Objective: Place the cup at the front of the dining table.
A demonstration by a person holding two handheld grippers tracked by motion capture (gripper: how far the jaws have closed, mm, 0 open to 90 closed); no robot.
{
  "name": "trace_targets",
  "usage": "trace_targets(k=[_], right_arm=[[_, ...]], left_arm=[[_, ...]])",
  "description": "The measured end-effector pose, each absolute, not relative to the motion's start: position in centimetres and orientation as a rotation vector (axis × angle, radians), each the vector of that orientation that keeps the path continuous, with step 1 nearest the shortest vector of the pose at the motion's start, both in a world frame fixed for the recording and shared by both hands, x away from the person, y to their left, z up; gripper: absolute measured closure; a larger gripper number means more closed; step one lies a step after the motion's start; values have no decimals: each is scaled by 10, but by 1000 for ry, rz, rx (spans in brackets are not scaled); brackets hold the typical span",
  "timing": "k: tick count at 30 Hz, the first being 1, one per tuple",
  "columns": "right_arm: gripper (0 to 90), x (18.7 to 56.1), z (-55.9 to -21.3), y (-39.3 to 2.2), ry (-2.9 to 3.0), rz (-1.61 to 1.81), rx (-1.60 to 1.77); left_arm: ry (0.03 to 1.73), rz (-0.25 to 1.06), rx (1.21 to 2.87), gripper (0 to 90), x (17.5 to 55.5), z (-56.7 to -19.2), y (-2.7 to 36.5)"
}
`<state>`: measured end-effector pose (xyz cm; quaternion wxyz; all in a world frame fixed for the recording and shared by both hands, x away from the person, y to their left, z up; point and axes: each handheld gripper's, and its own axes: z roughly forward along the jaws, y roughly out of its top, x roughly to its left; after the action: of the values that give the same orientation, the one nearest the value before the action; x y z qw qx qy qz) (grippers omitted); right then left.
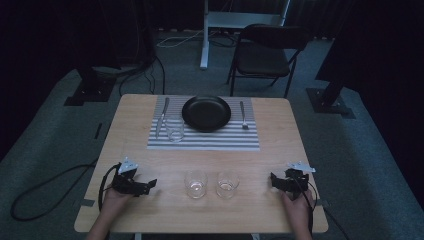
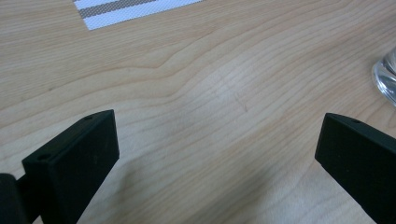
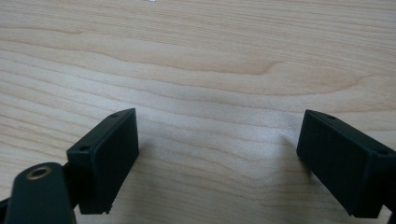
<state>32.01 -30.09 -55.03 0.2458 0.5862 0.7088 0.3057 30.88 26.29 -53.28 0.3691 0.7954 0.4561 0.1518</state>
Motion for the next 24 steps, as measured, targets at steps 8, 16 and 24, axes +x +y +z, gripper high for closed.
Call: trace_targets(k=[8,16,24], right_arm=[[123,320,-550,-301,1934,834,1600],[123,320,-550,-301,1934,834,1599],[123,320,-550,-301,1933,834,1601]], left_arm=[[1193,399,2049,1,300,-535,276],[1219,420,2038,1,293,-536,287],[1267,453,2025,1,281,-536,304]])
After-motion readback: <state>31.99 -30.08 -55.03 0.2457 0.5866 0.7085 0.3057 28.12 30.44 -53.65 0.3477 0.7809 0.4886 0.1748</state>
